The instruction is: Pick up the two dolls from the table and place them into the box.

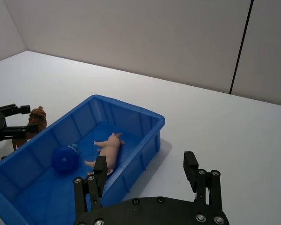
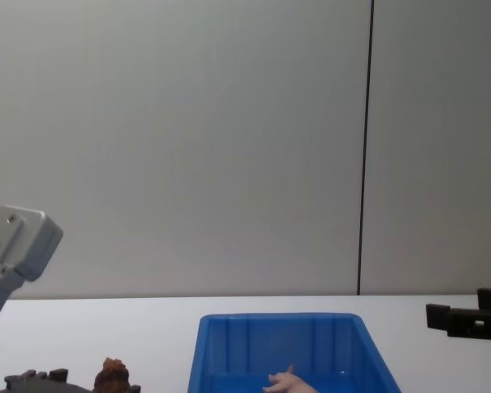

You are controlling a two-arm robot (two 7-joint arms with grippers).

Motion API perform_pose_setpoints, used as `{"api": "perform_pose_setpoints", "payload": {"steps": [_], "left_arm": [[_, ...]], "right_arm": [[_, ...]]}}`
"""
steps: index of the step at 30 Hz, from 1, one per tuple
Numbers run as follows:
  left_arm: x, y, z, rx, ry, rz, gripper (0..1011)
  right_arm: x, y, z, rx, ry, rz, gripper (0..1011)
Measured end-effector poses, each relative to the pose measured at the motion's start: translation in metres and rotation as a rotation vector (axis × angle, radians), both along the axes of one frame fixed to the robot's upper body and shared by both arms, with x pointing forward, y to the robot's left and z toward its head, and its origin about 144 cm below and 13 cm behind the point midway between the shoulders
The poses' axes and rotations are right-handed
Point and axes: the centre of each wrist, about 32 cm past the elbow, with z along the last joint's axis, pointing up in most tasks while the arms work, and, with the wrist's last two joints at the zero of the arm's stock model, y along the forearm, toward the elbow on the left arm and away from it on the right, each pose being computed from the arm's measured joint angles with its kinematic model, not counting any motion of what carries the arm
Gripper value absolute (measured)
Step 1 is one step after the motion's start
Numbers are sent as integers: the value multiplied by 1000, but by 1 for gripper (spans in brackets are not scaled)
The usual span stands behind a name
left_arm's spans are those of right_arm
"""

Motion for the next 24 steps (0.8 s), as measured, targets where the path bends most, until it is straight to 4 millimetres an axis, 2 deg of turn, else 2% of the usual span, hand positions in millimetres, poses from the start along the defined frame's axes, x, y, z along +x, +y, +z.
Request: {"api": "perform_pose_setpoints", "payload": {"steps": [7, 8, 11, 12, 14, 15, 18, 24], "left_arm": [[8, 3, -6, -15, 21, -24, 858], [9, 3, -7, -19, 25, -30, 808], [11, 4, -10, -23, 32, -37, 745], [13, 5, -11, -26, 36, -42, 689], [13, 5, -12, -29, 40, -47, 650], [14, 6, -14, -31, 43, -52, 588], [16, 7, -15, -34, 45, -61, 519], [18, 9, -17, -35, 49, -75, 494]], "right_arm": [[0, 0, 0, 0, 0, 0, 1001], [0, 0, 0, 0, 0, 0, 1001], [0, 0, 0, 0, 0, 0, 1001], [0, 0, 0, 0, 0, 0, 1001], [0, 0, 0, 0, 0, 0, 1001], [0, 0, 0, 0, 0, 0, 1001], [0, 0, 0, 0, 0, 0, 1001], [0, 0, 0, 0, 0, 0, 1001]]}}
